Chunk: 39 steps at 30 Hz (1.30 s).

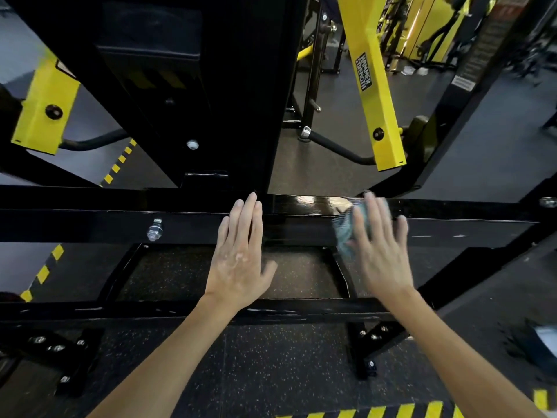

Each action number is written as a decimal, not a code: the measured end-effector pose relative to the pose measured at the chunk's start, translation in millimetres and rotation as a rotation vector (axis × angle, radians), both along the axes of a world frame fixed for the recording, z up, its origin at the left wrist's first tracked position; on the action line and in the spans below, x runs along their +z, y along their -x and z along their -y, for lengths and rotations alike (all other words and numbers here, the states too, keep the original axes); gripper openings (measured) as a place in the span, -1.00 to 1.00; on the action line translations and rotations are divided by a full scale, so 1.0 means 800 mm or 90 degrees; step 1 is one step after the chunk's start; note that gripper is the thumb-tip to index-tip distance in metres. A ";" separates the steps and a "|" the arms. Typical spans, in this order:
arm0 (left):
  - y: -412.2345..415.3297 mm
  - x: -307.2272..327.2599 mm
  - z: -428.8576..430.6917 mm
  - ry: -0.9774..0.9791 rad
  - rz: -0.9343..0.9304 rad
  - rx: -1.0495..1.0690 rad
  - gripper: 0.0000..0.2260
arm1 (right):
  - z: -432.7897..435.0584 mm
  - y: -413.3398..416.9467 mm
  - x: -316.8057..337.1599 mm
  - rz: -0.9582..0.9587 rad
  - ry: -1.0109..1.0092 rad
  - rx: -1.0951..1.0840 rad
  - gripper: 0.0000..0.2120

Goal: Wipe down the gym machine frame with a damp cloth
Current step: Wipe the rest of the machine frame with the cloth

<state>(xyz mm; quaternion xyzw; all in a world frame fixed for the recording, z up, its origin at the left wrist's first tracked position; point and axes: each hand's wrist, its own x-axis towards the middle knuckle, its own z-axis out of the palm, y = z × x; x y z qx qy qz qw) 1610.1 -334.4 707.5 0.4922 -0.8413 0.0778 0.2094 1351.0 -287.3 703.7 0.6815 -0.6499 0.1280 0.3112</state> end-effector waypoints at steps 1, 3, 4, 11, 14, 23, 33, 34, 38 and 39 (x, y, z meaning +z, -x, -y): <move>0.002 0.000 0.000 -0.002 -0.006 0.002 -0.11 | -0.005 0.010 0.001 0.012 -0.002 -0.011 -0.36; 0.006 0.001 -0.001 0.004 -0.014 0.006 -0.09 | -0.005 0.006 0.001 0.042 -0.012 -0.027 -0.41; 0.008 0.001 -0.002 0.004 -0.016 0.008 -0.09 | -0.001 -0.004 0.002 0.060 -0.013 -0.033 -0.41; 0.012 0.003 -0.007 0.017 -0.050 0.009 -0.16 | 0.043 -0.131 0.020 -0.028 -0.016 0.076 -0.39; 0.017 0.003 -0.009 0.007 -0.075 0.021 -0.17 | 0.042 -0.124 0.019 -0.047 -0.006 0.078 -0.38; 0.114 0.006 -0.026 0.006 -0.059 0.022 -0.19 | -0.018 0.089 0.013 -0.007 -0.006 0.009 -0.41; 0.189 0.009 -0.041 0.015 -0.035 0.064 -0.19 | -0.033 0.153 0.009 0.044 0.003 0.001 -0.40; 0.195 0.010 -0.043 0.016 -0.031 0.072 -0.19 | -0.027 0.136 0.010 0.027 0.002 0.021 -0.38; 0.201 0.012 -0.049 0.010 -0.010 0.092 -0.20 | -0.010 0.077 0.010 -0.013 -0.001 0.068 -0.29; 0.199 0.012 -0.048 0.017 -0.008 0.089 -0.20 | -0.009 0.071 0.010 -0.005 0.009 0.080 -0.31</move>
